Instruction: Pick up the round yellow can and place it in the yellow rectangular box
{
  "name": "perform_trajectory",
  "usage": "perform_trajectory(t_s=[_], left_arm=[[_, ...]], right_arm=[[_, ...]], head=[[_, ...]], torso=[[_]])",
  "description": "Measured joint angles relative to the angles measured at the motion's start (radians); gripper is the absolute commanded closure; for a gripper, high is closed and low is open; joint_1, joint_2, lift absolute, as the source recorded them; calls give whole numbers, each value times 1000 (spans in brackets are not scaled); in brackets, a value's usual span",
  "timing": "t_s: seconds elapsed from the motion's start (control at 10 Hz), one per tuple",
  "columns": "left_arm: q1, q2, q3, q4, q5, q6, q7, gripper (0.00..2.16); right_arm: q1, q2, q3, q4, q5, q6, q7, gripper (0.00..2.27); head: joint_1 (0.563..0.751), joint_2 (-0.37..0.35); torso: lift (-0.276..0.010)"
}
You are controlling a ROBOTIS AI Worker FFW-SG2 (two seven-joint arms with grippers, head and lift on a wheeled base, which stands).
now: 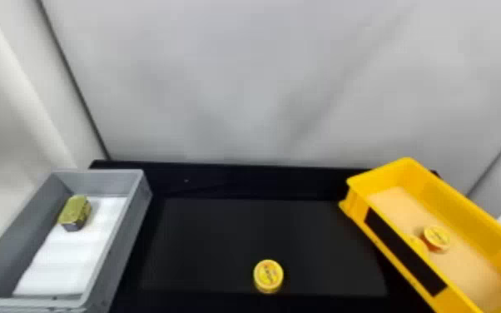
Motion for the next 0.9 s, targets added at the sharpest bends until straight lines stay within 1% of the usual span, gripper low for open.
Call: perform_trajectory(t_s=[0.1,0.3,0.5,0.7,0.8,0.9], left_arm=[[0,0,-2,2,-2,1,0,154],[0,0,-5,5,-5,1,0,154],[-2,0,-7,10,-11,1,0,156],[-8,0,-10,25,-14,0,0,156],[-10,0,-10,34,-14,-2,0,154],[-11,0,-8,42,-13,-3,0,154]], right_arm=[[-4,2,40,-6,-4,29,16,239],[-3,5,148,-3,-1,99,71,211],[3,22,258,64,47,118,177,203],[-4,62,318,159,127,95,310,174],[-13,72,339,197,141,91,346,157],[-23,70,360,226,138,92,368,145]], head=[[686,14],[686,14],[686,14],[686,14],[686,14],[686,14]], torso=[[-56],[-56],[-56],[-56],[-56],[-56]])
